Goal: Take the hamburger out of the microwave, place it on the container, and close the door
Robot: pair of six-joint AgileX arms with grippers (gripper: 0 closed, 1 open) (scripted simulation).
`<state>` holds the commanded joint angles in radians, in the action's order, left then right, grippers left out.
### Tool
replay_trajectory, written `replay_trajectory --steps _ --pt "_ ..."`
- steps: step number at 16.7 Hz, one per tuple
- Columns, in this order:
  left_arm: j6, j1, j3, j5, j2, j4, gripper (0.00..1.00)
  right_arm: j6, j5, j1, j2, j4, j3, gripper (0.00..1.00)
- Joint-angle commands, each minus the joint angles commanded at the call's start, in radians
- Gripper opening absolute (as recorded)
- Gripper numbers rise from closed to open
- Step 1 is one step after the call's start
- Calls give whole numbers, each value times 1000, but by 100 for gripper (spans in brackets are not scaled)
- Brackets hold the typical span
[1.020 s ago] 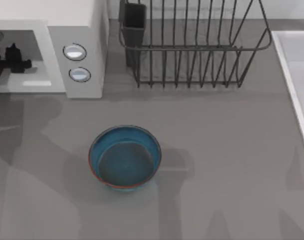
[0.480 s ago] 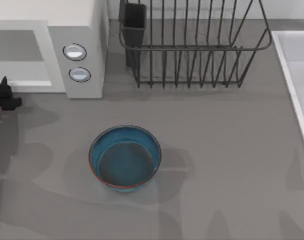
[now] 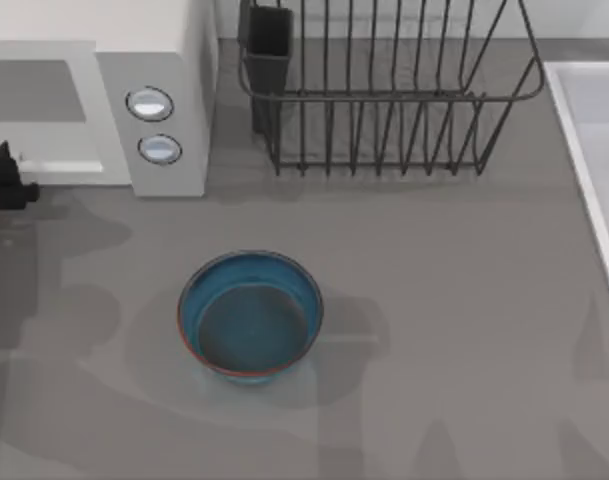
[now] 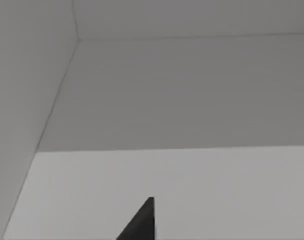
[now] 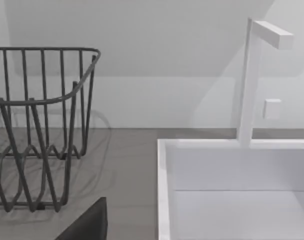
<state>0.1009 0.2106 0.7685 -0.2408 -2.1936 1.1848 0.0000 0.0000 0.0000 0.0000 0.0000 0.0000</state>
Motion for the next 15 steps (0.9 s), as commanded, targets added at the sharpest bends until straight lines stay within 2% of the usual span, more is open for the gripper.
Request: replay_trajectory --steps 7,13,15 --pt "1 1 16 3 299 -320 0 0 0 0 0 0 0 100" --pt "3 -1 14 6 315 -337 0 0 0 0 0 0 0 100" --pt "-6 -34 4 37 309 -336 0 0 0 0 0 0 0 100"
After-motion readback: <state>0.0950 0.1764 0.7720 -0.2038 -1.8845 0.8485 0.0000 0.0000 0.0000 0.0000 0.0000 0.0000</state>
